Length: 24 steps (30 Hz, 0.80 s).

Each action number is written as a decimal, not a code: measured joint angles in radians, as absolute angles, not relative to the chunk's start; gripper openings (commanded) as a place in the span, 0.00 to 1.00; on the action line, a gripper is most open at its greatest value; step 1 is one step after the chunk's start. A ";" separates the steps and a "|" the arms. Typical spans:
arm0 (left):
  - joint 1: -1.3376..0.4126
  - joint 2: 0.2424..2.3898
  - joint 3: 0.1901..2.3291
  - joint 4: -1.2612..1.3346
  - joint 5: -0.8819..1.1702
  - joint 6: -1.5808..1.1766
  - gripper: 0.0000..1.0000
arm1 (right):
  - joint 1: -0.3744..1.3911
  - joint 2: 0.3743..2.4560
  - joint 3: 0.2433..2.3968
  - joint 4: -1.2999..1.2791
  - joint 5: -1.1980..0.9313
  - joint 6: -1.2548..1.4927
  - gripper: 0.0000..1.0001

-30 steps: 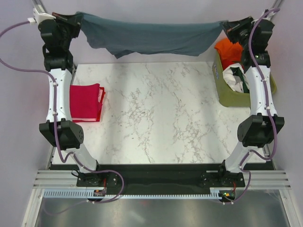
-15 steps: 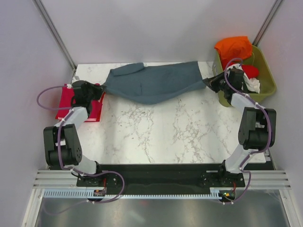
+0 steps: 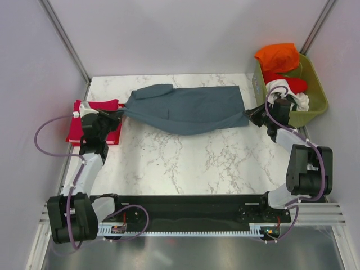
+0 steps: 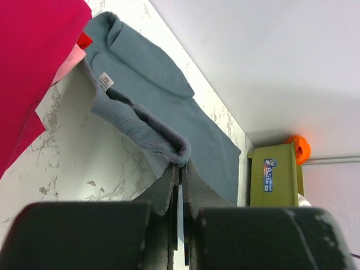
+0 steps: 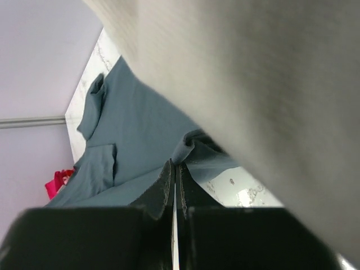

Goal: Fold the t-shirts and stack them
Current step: Fold the tshirt

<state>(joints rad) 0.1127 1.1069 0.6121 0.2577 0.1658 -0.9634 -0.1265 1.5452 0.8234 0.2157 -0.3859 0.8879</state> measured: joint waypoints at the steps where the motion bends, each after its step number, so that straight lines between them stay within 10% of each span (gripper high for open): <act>1: 0.112 1.085 0.612 0.244 0.160 -0.957 0.02 | -0.128 1.537 0.823 0.198 -0.378 0.875 0.00; 24: 0.110 0.756 0.344 -0.055 0.153 -0.949 0.02 | -0.129 1.109 0.456 -0.016 -0.149 0.869 0.00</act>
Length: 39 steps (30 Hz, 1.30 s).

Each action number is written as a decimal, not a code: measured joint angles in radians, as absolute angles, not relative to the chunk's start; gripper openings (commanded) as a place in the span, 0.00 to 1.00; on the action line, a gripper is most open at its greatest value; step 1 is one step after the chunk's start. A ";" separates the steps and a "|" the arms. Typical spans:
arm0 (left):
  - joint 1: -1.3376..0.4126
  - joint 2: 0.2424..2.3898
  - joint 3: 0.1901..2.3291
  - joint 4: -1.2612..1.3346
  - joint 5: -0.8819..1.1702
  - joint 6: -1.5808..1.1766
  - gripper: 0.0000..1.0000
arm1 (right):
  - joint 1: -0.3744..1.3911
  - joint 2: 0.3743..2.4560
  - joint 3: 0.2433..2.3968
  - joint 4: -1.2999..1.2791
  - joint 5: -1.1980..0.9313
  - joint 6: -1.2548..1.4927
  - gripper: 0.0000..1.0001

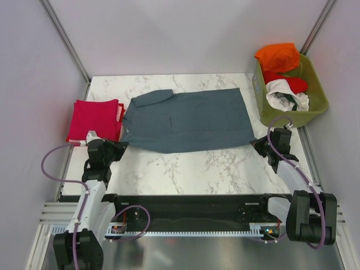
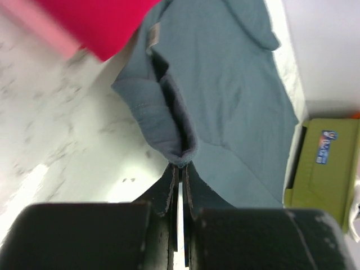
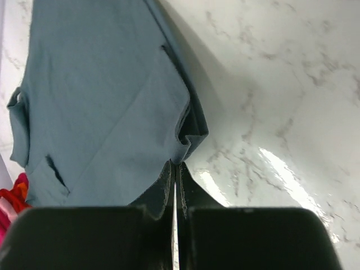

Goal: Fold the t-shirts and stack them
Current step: Fold the tshirt

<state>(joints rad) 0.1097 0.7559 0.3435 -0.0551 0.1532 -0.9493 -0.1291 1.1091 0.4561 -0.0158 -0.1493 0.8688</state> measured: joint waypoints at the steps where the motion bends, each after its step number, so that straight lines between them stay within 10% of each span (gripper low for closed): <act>1: 0.110 0.741 0.328 -0.076 0.147 -0.952 0.02 | -0.129 1.100 0.439 -0.022 -0.141 0.874 0.00; 18: 0.109 0.588 0.266 -0.373 -0.015 -0.991 0.04 | -0.129 0.972 0.340 -0.158 -0.019 0.878 0.00; 23: 0.109 0.572 0.258 -0.419 -0.037 -0.994 0.22 | -0.129 0.950 0.349 -0.240 0.015 0.854 0.01; 24: 0.109 0.564 0.255 -0.426 -0.046 -0.994 0.40 | -0.129 0.939 0.352 -0.255 0.022 0.849 0.09; 27: 0.109 0.546 0.253 -0.441 -0.065 -0.998 0.54 | -0.129 0.907 0.358 -0.282 0.038 0.843 0.40; 30: 0.109 0.543 0.253 -0.445 -0.075 -0.991 0.65 | -0.129 0.876 0.363 -0.305 0.059 0.823 0.46; 39: 0.109 0.576 0.421 -0.500 -0.033 -0.886 0.80 | -0.129 0.785 0.469 -0.360 0.123 0.756 0.46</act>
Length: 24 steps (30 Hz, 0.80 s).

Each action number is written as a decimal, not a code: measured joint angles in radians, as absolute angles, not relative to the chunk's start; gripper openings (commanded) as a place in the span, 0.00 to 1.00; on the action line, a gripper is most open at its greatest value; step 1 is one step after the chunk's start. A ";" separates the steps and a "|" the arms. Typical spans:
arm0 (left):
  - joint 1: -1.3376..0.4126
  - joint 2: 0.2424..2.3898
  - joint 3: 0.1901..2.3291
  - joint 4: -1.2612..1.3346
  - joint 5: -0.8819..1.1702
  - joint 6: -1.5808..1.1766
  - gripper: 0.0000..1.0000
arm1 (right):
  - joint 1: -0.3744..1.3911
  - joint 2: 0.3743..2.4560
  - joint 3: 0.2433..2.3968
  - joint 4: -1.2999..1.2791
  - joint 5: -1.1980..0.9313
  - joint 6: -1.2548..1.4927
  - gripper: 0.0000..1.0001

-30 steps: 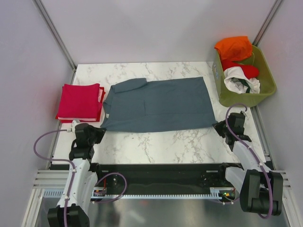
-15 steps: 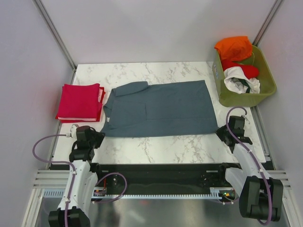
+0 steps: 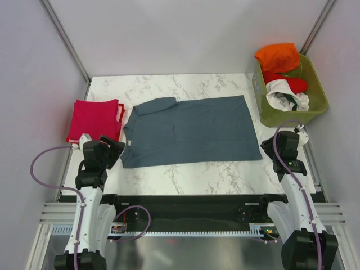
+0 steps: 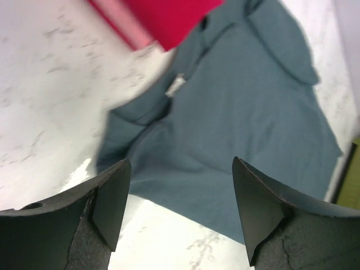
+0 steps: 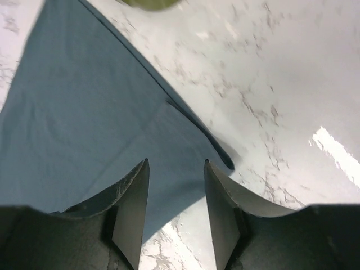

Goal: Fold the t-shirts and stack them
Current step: Fold the tshirt

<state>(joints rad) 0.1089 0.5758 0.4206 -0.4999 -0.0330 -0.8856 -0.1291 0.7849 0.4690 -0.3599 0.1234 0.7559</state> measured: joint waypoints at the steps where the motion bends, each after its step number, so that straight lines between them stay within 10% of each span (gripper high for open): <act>1: 0.109 0.588 0.454 -0.495 -0.012 -0.870 0.80 | -0.128 0.788 0.496 -0.359 0.126 0.738 0.45; 24: -0.193 1.486 1.139 -0.187 -0.025 -0.595 0.75 | 0.143 1.560 1.095 -0.183 0.158 0.466 0.43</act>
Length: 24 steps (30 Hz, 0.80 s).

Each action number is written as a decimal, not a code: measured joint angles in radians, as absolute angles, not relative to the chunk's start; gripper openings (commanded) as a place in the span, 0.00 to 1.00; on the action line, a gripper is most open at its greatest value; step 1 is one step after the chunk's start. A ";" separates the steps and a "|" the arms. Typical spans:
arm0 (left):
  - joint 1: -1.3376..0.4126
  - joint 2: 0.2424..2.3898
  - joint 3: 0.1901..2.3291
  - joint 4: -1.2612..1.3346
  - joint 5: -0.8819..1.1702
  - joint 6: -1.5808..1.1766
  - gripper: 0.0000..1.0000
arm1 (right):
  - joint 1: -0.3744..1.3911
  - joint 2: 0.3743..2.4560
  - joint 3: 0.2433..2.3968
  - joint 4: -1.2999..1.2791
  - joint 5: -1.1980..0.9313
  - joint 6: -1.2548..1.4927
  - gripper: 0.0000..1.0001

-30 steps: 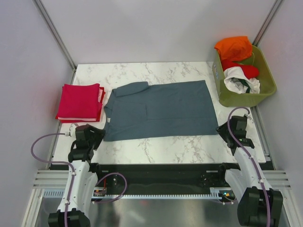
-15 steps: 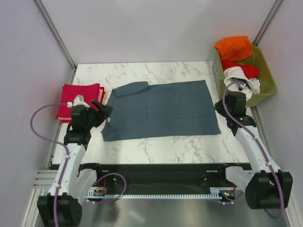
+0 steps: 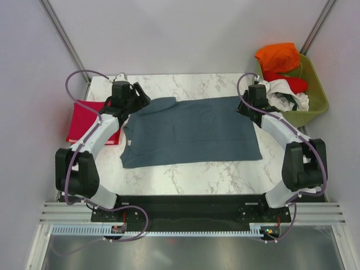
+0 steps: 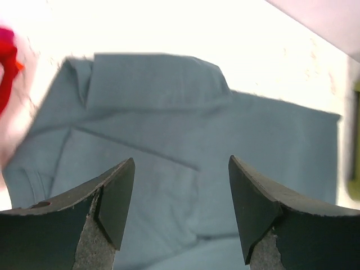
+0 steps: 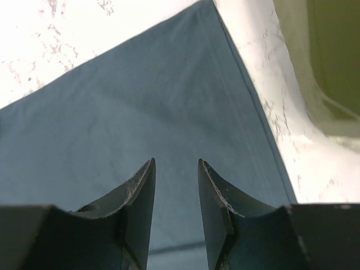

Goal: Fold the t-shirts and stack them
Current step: Fold the tshirt

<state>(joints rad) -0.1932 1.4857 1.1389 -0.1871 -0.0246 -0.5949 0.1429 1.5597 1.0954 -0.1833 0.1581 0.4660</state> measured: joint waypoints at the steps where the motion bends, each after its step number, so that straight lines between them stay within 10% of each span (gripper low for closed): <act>1: -0.192 1.531 1.174 -0.186 -0.038 -0.582 0.73 | 0.143 1.602 1.126 -0.186 0.164 0.456 0.44; 24: -0.130 1.955 1.561 -0.219 -0.049 -0.479 0.76 | 0.146 2.399 1.967 -0.319 0.397 0.264 0.48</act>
<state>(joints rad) -0.1303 1.9553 1.5612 -0.2188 -0.0494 -0.4789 0.1459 2.3989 1.9675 -0.3191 0.3965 0.2642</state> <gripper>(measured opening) 0.757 0.473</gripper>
